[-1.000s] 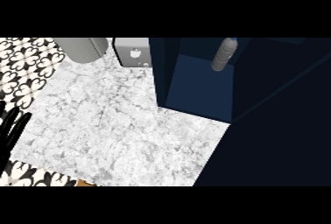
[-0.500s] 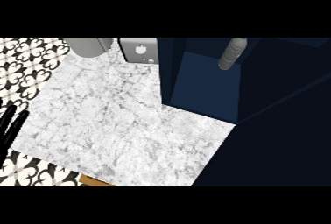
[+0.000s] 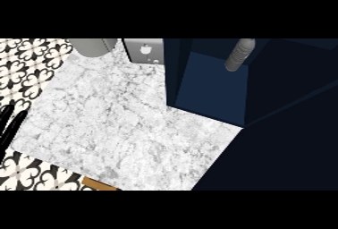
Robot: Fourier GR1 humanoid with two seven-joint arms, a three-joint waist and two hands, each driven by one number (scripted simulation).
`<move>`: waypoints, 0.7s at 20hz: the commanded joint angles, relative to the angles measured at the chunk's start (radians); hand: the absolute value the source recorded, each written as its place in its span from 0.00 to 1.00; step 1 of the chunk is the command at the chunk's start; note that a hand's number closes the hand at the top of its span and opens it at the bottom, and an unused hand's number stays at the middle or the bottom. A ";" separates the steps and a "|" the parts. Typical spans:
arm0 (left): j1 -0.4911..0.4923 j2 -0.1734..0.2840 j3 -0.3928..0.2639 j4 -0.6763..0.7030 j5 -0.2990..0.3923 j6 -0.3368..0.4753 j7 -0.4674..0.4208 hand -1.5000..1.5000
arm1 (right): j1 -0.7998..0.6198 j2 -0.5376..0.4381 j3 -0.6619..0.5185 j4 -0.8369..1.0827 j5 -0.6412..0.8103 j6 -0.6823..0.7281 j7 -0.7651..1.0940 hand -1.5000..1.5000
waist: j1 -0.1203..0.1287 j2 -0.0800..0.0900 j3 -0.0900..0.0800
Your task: Pick up the bottled water, place it into the cabinet and close the cabinet
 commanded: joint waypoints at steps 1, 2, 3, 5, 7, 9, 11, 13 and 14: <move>-0.005 -0.003 -0.001 0.008 0.007 0.001 0.005 0.00 | -0.084 0.066 -0.005 0.050 -0.008 -0.062 0.088 1.00 | -0.002 0.006 0.007; -0.006 0.009 0.006 0.005 0.009 -0.004 0.010 0.00 | -0.095 0.065 -0.008 0.055 0.005 -0.065 0.109 1.00 | -0.004 -0.002 0.007; -0.007 0.000 0.002 0.017 0.006 -0.004 0.005 0.00 | -0.115 0.067 -0.015 0.058 0.013 -0.063 0.117 1.00 | -0.007 0.001 0.004; -0.007 0.004 0.009 0.018 0.009 -0.011 0.003 0.00 | -0.142 0.063 -0.029 0.075 0.015 -0.061 0.149 1.00 | -0.003 -0.004 0.004; -0.005 0.009 0.003 0.017 0.005 -0.012 0.012 0.00 | -0.184 0.074 -0.044 0.103 0.012 -0.068 0.177 1.00 | 0.002 -0.001 0.005; -0.016 0.005 0.013 0.022 0.012 -0.008 0.006 0.00 | -0.222 0.090 -0.052 0.143 0.010 -0.081 0.217 1.00 | -0.005 -0.002 0.006; -0.002 -0.003 -0.003 0.035 0.005 -0.019 0.006 0.00 | -0.271 0.122 -0.062 0.185 0.005 -0.098 0.242 1.00 | -0.005 -0.002 0.007; 0.000 0.001 0.006 0.047 0.003 -0.017 0.005 0.00 | -0.312 0.151 -0.065 0.217 -0.008 -0.114 0.275 1.00 | -0.007 -0.007 0.007; -0.011 -0.003 0.003 0.045 0.007 -0.013 0.009 0.00 | -0.343 0.163 -0.071 0.243 -0.015 -0.117 0.293 1.00 | -0.023 -0.008 0.009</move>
